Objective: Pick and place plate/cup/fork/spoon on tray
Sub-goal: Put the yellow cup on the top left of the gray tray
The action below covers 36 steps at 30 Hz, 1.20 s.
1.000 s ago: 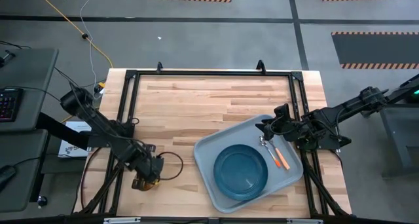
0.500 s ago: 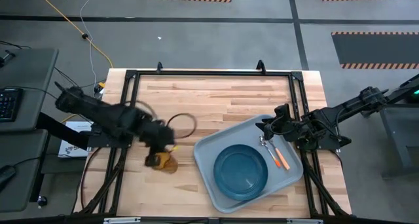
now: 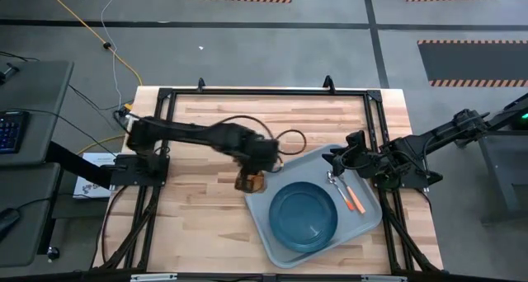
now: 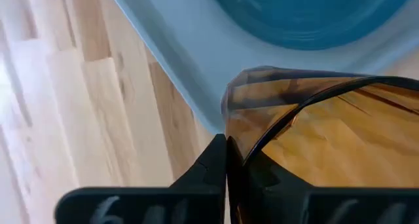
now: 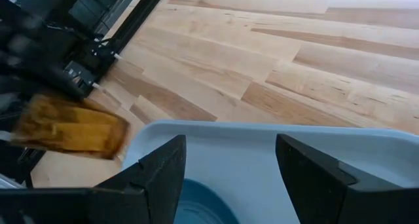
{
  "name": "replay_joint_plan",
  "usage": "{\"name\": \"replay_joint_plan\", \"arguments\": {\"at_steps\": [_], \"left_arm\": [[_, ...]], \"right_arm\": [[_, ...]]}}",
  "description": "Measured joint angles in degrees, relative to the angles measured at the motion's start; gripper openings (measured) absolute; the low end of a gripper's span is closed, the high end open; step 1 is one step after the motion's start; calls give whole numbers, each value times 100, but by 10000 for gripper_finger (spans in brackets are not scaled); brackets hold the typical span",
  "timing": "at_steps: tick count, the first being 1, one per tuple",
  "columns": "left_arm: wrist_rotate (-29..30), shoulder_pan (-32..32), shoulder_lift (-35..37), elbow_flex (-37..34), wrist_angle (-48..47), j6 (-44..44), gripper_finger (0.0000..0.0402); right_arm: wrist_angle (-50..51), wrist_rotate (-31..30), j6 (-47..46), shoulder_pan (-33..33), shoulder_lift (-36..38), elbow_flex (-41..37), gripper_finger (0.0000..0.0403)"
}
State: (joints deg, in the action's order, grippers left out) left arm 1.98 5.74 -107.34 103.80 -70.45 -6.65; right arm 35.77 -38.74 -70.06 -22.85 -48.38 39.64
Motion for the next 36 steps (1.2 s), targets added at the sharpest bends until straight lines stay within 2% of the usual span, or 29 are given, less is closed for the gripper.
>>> {"name": "replay_joint_plan", "arguments": {"at_steps": [6, 13, 18, 27, 36], "left_arm": [[-521, -170, -716, 103, 91, 78, 1], [-658, -160, -1229, 103, 226, 213, 1], [-652, -144, -1357, 105, 458, 390, 2], [-640, -138, -1386, 105, 768, 452, 27], [-638, -166, -1386, 105, 785, 447, 32]], "right_arm": [[2, -28, 0, 0, 2, 0, 227], [2, 89, -53, 0, 0, 0, 227], [-2, 133, -98, 0, 1, 0, 227], [-46, 177, -201, 0, 0, 0, 227], [-46, 191, -199, -1, 1, 0, 227]]}}
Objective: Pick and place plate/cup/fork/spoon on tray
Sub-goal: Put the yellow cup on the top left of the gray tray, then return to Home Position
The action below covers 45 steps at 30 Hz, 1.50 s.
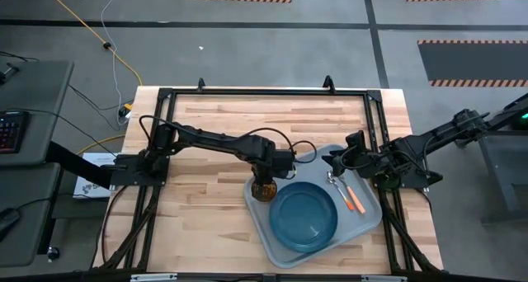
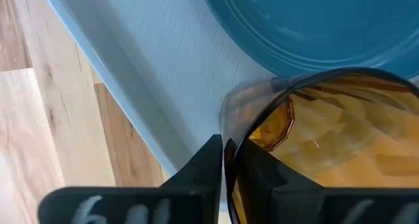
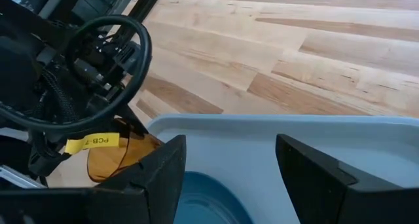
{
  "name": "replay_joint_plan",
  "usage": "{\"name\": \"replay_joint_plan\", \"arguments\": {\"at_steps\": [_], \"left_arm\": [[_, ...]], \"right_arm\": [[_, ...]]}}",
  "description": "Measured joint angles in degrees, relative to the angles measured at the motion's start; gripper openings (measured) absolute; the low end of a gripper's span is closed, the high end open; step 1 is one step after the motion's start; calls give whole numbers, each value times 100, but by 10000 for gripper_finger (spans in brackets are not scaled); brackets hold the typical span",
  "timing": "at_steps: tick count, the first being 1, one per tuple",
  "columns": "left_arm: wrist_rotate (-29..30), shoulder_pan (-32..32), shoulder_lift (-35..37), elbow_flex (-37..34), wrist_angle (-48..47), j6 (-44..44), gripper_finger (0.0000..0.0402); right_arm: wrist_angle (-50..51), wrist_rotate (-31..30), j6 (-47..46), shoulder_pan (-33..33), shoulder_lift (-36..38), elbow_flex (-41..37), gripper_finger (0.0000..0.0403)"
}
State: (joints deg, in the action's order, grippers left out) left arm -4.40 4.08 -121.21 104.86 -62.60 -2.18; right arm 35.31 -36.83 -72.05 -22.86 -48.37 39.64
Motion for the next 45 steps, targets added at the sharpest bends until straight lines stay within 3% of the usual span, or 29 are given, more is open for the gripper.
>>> {"name": "replay_joint_plan", "arguments": {"at_steps": [8, 19, 25, 32, 40, 45], "left_arm": [[-193, -105, 0, 0, 17, 1, 46], [-317, -145, 0, 25, 45, 1, 176], [-319, -160, 0, 293, 61, 3, 222], [-389, -222, 0, 742, -346, -48, 234], [-428, -474, 49, 1753, -1351, -100, 234], [-760, -617, 536, 1701, -821, 60, 233]], "right_arm": [[2, 1, 0, 1, -1, 0, 227], [1, 39, 2, 1, 0, 0, 227], [1, 29, 12, -1, -1, 0, 227], [0, 35, 5, -1, -1, 0, 227], [2, 50, 18, -1, 1, 0, 227], [4, 114, 160, -1, 1, 0, 227]]}}
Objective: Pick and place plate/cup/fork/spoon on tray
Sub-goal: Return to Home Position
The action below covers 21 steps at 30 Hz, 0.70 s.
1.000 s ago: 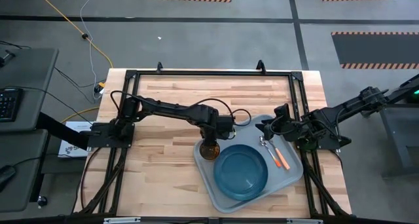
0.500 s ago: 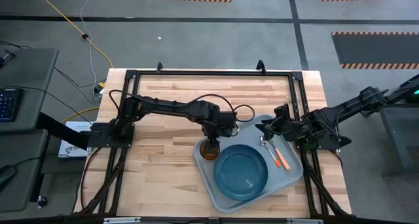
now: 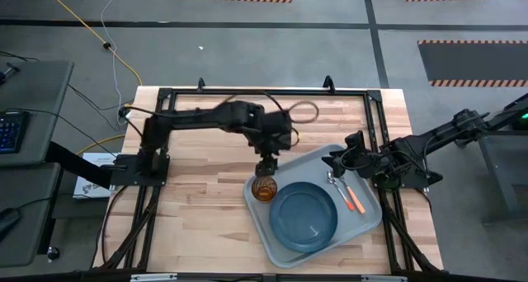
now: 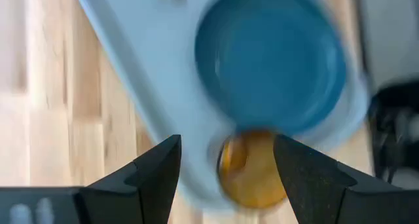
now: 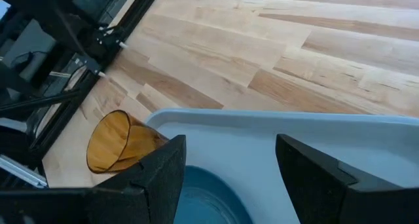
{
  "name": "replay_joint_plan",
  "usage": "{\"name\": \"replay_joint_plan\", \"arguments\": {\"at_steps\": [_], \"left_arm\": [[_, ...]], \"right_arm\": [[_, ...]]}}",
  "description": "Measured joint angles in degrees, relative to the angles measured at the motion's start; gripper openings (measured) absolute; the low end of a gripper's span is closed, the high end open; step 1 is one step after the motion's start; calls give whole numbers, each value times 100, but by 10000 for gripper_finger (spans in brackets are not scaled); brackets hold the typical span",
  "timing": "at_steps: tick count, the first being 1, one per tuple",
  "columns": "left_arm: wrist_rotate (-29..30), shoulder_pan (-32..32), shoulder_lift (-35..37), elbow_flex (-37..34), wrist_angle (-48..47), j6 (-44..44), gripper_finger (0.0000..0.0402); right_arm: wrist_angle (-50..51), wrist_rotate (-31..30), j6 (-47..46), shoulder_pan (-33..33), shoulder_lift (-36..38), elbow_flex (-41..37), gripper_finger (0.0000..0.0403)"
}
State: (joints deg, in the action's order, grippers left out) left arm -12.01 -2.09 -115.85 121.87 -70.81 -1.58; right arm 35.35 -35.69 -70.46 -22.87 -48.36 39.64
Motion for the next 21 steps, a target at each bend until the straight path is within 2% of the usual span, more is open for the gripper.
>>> {"name": "replay_joint_plan", "arguments": {"at_steps": [4, 8, 15, 21], "left_arm": [[-178, -114, 603, -508, 1193, 296, 232], [-190, -279, 1410, -1331, 2468, 683, 233], [-159, -632, 2967, -3370, 4556, 1329, 234], [367, -697, 4255, -5063, 6193, 1884, 234]], "right_arm": [[2, 6, 9, 0, 0, 0, 227], [31, 34, 42, 0, 2, 0, 227], [50, 37, 149, 0, 2, 0, 227], [36, 34, 149, 0, 2, 0, 227]]}}
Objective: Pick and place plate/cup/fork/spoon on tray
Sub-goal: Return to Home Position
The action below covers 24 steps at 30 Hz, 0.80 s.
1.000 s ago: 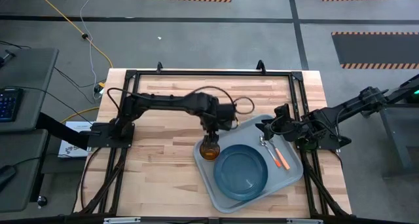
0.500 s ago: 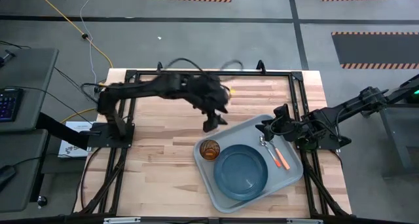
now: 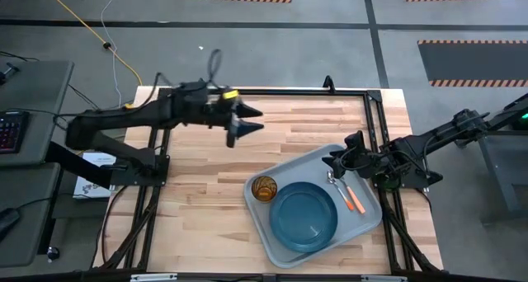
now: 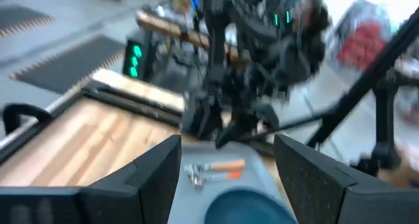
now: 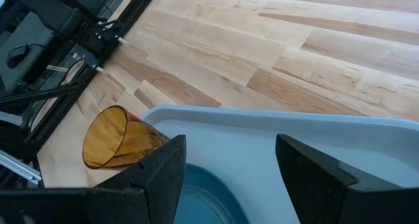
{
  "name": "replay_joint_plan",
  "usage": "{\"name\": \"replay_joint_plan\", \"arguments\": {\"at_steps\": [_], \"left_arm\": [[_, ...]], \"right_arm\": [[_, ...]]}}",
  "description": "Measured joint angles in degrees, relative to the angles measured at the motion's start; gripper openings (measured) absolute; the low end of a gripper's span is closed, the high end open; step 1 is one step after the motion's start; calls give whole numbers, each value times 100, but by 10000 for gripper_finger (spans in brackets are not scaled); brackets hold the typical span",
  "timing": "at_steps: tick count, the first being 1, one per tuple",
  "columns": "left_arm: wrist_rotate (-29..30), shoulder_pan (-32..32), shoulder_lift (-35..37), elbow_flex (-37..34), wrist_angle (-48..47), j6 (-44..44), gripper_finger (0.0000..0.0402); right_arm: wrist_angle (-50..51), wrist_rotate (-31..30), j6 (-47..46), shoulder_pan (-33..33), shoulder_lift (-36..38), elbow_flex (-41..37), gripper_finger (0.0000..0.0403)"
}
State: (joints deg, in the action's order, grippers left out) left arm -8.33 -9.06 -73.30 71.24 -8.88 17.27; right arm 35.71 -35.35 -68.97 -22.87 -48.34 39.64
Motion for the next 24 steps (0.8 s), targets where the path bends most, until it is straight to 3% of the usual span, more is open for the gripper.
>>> {"name": "replay_joint_plan", "arguments": {"at_steps": [4, 11, 16, 21, 24], "left_arm": [[376, 0, 794, -874, 621, 434, 234], [1033, 0, 2248, -2111, 673, 329, 206], [1455, 0, 3348, -3082, 941, 337, 139], [1264, 2, 4224, -4192, 1547, 34, 26], [1164, 2, 4654, -4913, 1993, 163, 12]], "right_arm": [[-19, -40, 77, 0, 0, 0, 227], [-102, 20, 91, 0, 2, 0, 227], [-336, 45, 379, 0, 2, 0, 227], [-367, 175, 704, 0, 1, 0, 219], [-447, 417, 589, 0, 8, 0, 209]]}}
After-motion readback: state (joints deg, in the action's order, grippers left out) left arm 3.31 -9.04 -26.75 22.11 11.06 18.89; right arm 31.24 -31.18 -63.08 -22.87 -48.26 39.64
